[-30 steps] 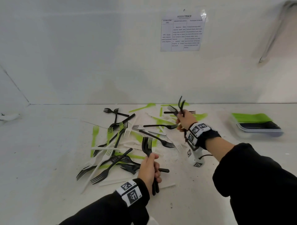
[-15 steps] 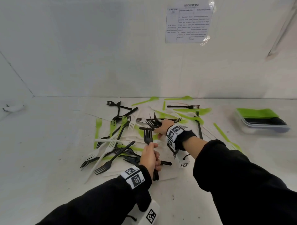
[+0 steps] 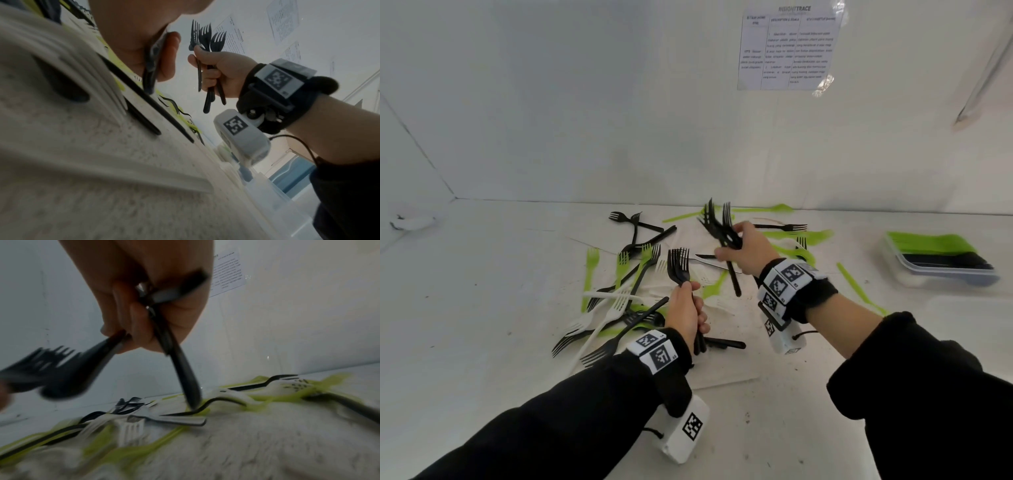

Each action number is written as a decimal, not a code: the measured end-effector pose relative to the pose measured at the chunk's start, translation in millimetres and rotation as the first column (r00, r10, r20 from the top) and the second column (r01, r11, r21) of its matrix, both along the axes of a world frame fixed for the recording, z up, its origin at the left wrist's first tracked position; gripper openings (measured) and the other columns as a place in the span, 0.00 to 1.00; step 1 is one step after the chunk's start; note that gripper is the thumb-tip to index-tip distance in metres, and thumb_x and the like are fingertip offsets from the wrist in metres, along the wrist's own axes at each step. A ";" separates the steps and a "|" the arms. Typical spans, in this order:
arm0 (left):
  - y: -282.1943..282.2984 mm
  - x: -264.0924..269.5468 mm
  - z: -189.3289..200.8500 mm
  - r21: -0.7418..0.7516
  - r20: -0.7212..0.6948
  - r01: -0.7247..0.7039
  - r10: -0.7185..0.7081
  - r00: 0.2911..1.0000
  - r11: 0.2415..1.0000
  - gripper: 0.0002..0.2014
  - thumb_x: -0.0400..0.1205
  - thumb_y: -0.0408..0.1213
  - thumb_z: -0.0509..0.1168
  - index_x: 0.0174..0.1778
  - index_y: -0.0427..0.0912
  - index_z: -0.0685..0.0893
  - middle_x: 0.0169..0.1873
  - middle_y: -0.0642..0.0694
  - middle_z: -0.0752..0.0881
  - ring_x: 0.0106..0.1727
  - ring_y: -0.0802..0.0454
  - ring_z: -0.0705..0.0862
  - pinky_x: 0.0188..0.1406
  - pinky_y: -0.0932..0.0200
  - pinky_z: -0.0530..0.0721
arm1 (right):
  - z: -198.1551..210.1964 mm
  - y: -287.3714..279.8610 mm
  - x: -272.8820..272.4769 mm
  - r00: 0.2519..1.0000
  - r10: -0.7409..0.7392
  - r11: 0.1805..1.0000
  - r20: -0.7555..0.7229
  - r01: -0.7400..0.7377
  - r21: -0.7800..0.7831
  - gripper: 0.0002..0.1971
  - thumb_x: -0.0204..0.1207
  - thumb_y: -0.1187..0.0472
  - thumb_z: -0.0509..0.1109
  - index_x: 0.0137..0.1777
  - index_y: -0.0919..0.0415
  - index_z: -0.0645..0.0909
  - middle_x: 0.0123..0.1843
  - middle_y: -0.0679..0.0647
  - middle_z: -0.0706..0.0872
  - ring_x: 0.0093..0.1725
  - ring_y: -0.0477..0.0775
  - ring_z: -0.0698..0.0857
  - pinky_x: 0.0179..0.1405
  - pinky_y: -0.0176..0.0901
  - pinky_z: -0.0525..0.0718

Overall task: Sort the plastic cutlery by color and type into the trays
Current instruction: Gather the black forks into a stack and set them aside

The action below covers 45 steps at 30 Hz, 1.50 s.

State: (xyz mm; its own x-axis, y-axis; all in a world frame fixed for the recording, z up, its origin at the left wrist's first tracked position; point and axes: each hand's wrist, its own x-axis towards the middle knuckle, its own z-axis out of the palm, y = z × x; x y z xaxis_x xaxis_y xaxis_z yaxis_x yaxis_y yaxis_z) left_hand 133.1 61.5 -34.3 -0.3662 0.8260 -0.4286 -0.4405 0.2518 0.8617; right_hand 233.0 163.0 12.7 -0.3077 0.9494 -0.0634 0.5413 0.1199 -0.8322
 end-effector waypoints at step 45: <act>-22.6 -17.2 -13.2 0.119 0.052 0.007 -0.013 0.999 0.993 0.14 0.89 0.37 0.50 0.58 0.39 0.81 0.51 0.40 0.86 0.51 0.47 0.85 0.55 0.48 0.83 | -26.5 -89.0 -40.1 0.990 -0.040 0.994 -0.133 0.027 -0.104 0.14 0.78 0.62 0.65 0.63 0.61 0.79 0.57 0.56 0.87 0.58 0.54 0.85 0.66 0.53 0.81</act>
State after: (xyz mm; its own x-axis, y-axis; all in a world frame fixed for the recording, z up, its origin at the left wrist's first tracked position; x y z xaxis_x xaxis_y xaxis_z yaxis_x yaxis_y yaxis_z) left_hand 115.9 38.9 -47.5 -0.3372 0.8754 -0.3463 -0.4844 0.1541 0.8612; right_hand 192.8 74.0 -13.7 -0.2881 0.9500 -0.1201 0.4253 0.0146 -0.9049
